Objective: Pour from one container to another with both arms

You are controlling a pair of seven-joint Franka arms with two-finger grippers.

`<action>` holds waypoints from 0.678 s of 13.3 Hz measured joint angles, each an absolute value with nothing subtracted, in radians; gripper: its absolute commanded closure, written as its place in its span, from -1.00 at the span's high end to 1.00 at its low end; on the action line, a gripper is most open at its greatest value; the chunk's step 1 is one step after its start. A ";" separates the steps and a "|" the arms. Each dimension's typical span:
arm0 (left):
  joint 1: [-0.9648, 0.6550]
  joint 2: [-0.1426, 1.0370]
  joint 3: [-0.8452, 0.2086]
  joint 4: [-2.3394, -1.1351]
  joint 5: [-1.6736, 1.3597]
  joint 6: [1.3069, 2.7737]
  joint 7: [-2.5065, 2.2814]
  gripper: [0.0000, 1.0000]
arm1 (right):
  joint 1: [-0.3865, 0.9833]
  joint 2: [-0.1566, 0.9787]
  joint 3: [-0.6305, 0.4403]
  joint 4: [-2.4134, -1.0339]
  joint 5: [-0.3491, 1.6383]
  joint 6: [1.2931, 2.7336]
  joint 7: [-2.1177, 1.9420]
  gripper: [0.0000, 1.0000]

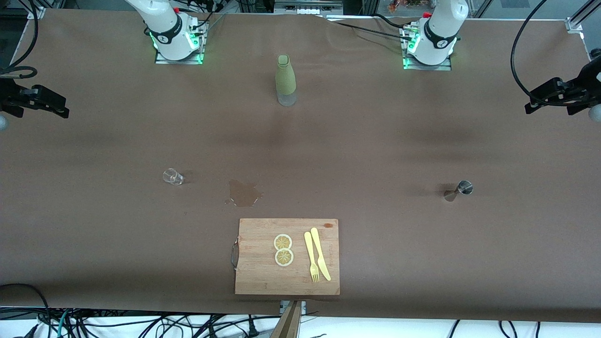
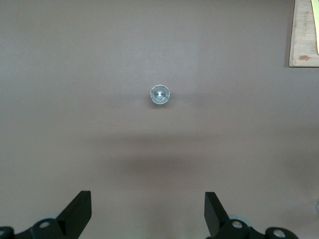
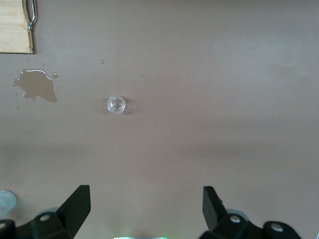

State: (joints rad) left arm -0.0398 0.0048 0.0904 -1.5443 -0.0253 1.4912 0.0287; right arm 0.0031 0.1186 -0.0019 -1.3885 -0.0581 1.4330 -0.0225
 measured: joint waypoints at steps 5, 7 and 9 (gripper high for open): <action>-0.040 0.005 0.090 -1.544 -0.025 1.491 0.029 1.00 | 0.003 0.119 -0.003 -1.388 -0.058 1.433 -0.022 1.00; -0.040 0.005 0.090 -1.544 -0.025 1.491 0.029 1.00 | 0.003 0.119 -0.014 -1.388 -0.058 1.433 -0.022 1.00; -0.040 0.006 0.090 -1.544 -0.025 1.491 0.029 1.00 | 0.001 0.119 -0.033 -1.388 -0.058 1.433 -0.022 1.00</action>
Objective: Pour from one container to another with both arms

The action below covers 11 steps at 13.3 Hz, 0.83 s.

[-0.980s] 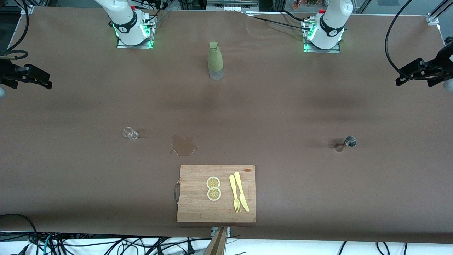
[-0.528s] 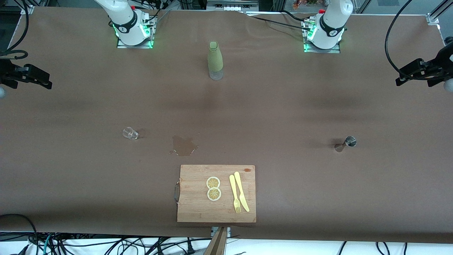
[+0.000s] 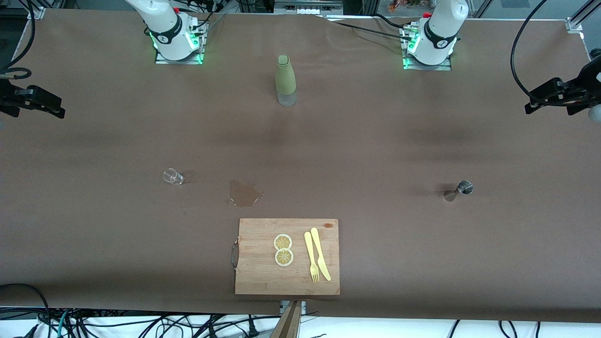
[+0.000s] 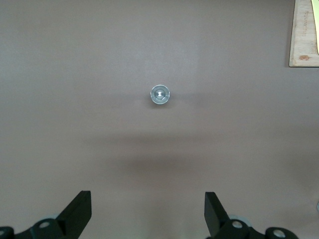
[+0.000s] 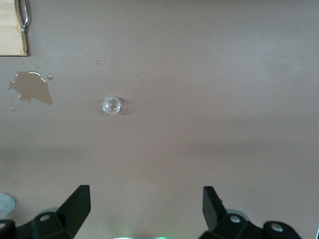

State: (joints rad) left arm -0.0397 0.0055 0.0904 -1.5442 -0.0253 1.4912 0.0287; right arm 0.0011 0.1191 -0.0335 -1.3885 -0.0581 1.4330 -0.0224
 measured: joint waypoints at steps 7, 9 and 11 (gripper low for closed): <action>-0.040 0.006 0.090 -1.544 -0.025 1.491 0.029 1.00 | -0.008 0.137 -0.053 -1.389 -0.058 1.464 -0.022 1.00; -0.040 0.006 0.090 -1.544 -0.025 1.491 0.029 1.00 | -0.010 0.137 -0.054 -1.389 -0.058 1.464 -0.022 1.00; -0.040 0.006 0.090 -1.544 -0.025 1.491 0.029 1.00 | -0.010 0.137 -0.054 -1.389 -0.058 1.467 -0.022 1.00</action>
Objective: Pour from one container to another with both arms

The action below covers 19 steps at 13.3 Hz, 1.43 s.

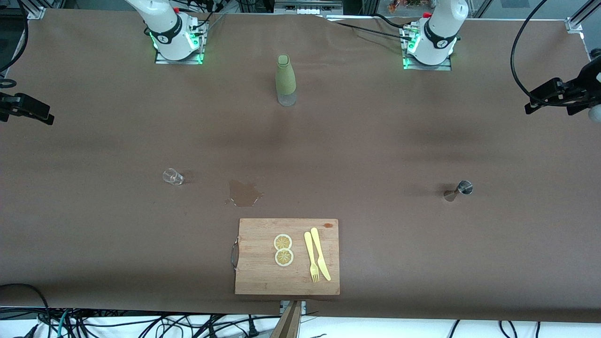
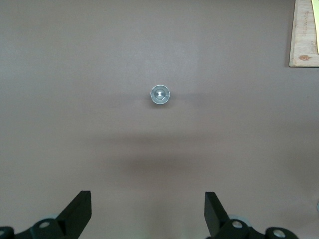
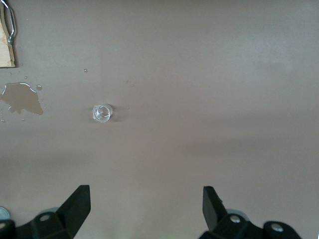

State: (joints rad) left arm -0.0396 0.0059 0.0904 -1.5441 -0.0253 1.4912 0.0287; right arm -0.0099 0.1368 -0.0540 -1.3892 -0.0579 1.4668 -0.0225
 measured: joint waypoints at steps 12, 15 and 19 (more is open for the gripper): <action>-0.040 0.006 0.090 -1.544 -0.025 1.491 0.029 1.00 | -0.007 0.175 -0.052 -1.390 -0.056 1.505 -0.022 1.00; -0.040 0.006 0.090 -1.544 -0.025 1.491 0.029 1.00 | -0.008 0.175 -0.053 -1.390 -0.052 1.505 -0.022 1.00; -0.040 0.006 0.090 -1.544 -0.025 1.491 0.029 1.00 | -0.008 0.183 -0.053 -1.391 -0.050 1.507 -0.022 1.00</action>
